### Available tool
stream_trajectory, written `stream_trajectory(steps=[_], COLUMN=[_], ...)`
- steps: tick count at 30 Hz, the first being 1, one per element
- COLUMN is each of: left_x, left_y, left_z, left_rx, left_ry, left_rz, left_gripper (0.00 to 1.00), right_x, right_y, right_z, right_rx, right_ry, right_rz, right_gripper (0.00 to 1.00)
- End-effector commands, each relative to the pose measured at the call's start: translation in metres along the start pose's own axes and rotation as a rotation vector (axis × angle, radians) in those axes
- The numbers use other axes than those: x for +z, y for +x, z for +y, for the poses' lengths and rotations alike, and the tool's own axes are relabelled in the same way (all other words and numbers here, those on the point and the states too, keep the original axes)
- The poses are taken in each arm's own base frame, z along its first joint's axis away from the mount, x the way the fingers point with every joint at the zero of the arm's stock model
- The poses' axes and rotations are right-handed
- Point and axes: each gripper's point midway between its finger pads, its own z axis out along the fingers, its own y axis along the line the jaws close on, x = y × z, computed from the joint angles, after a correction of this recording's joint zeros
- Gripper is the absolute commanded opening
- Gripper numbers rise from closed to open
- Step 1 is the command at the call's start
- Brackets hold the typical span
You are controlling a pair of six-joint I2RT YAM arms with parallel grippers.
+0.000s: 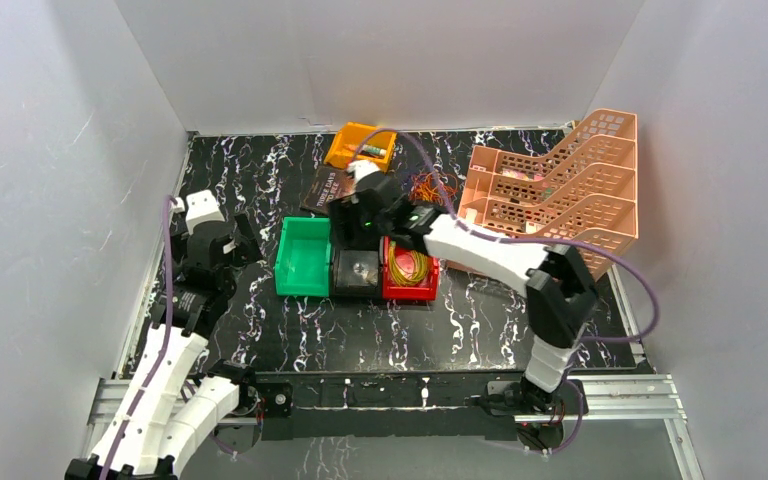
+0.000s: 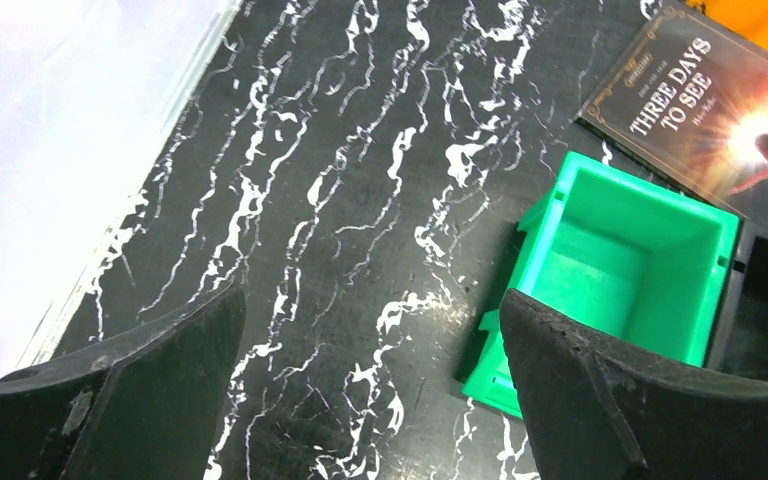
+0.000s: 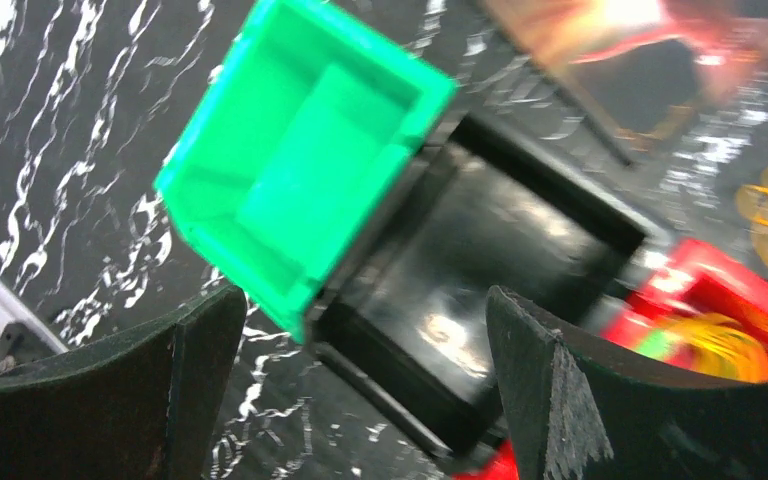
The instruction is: Untangle the cables
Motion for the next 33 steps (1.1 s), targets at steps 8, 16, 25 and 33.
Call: stream_trajectory(steps=[8, 16, 25, 33], left_x=[0.015, 0.017, 0.018, 0.023], left_y=[0.003, 0.008, 0.013, 0.02], left_z=[-0.036, -0.056, -0.1, -0.102], left_rx=[0.015, -0.017, 0.025, 0.044], left_ry=[0.129, 0.216, 0.424, 0.427], left_rz=[0.041, 0.062, 0.129, 0.141], left_gripper=[0.98, 0.98, 0.98, 0.99], right_x=[-0.108, -0.106, -0.097, -0.092], right_y=[-0.051, -0.06, -0.04, 0.009], right_z=[-0.172, -0.222, -0.216, -0.207], right_rx=[0.033, 0.017, 0.157, 0.33], right_ry=[0.444, 0.517, 0.434, 0.391], right_rz=[-0.226, -0.153, -0.072, 0.007], right_gripper=[0.98, 0.98, 0.98, 0.98])
